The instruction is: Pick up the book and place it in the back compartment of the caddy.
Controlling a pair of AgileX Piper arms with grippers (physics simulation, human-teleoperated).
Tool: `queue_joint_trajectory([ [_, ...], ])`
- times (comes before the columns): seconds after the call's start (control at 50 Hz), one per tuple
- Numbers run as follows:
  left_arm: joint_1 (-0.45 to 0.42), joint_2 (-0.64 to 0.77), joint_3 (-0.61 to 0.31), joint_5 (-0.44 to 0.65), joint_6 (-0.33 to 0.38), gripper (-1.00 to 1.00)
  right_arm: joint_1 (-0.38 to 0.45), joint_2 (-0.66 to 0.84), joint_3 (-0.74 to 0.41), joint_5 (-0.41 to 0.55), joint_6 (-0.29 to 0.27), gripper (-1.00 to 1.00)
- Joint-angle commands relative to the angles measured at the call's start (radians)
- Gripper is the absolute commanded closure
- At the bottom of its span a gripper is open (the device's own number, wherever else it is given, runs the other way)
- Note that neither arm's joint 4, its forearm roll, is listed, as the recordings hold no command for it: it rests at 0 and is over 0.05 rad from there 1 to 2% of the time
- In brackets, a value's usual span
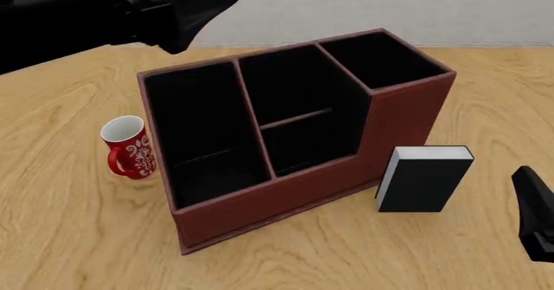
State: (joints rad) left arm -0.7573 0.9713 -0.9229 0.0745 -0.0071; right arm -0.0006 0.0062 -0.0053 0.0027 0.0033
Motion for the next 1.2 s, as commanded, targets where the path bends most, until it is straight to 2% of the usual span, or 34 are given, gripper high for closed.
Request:
queue_joint_trajectory([
  [0.02,-0.048,0.082,-0.044,0.004,-0.011,-1.0,0.0,0.001,0.001,-0.002,-0.001,-1.0],
  [0.14,-0.09,0.126,-0.054,-0.005,-0.018,-1.0,0.0,-0.001,0.001,0.0,-0.001,-1.0],
  [0.18,-0.1,0.137,-0.076,0.001,-0.041,-1.0,0.0,0.0,-0.001,0.001,0.0,-1.0],
  [0.24,-0.137,0.174,-0.087,0.004,-0.005,-1.0,0.0,0.0,0.0,0.0,-0.001,-1.0],
  [0.34,-0.164,0.205,-0.094,-0.015,-0.006,-1.0,0.0,-0.002,-0.004,0.004,-0.001,-1.0],
  [0.38,-0.183,0.213,-0.099,-0.017,-0.043,-1.0,0.0,0.001,0.001,-0.002,0.0,-1.0],
  [0.6,-0.234,0.277,-0.062,-0.072,-0.041,-1.0,0.0,0.004,0.002,-0.005,0.0,-1.0],
  [0.64,-0.236,0.28,-0.057,-0.079,-0.045,-1.0,0.0,0.003,0.001,-0.004,0.0,-1.0],
  [0.66,-0.249,0.293,-0.059,-0.082,-0.078,-1.0,0.0,0.003,0.001,-0.004,-0.001,-1.0],
  [0.7,-0.26,0.311,-0.058,-0.086,-0.065,-1.0,0.0,0.001,0.0,-0.001,-0.001,-1.0],
  [0.98,-0.304,0.366,-0.059,-0.114,-0.082,-1.0,0.0,0.002,0.002,-0.004,0.0,-1.0],
  [1.1,-0.304,0.386,-0.064,-0.124,-0.076,-1.0,0.001,0.001,0.001,-0.002,0.0,-1.0],
  [1.12,-0.296,0.39,-0.066,-0.13,-0.04,-1.0,0.001,0.0,0.001,-0.001,-0.001,-1.0],
  [1.2,-0.28,0.41,-0.074,-0.142,-0.052,-1.0,0.001,0.001,0.001,-0.002,0.0,-1.0],
])
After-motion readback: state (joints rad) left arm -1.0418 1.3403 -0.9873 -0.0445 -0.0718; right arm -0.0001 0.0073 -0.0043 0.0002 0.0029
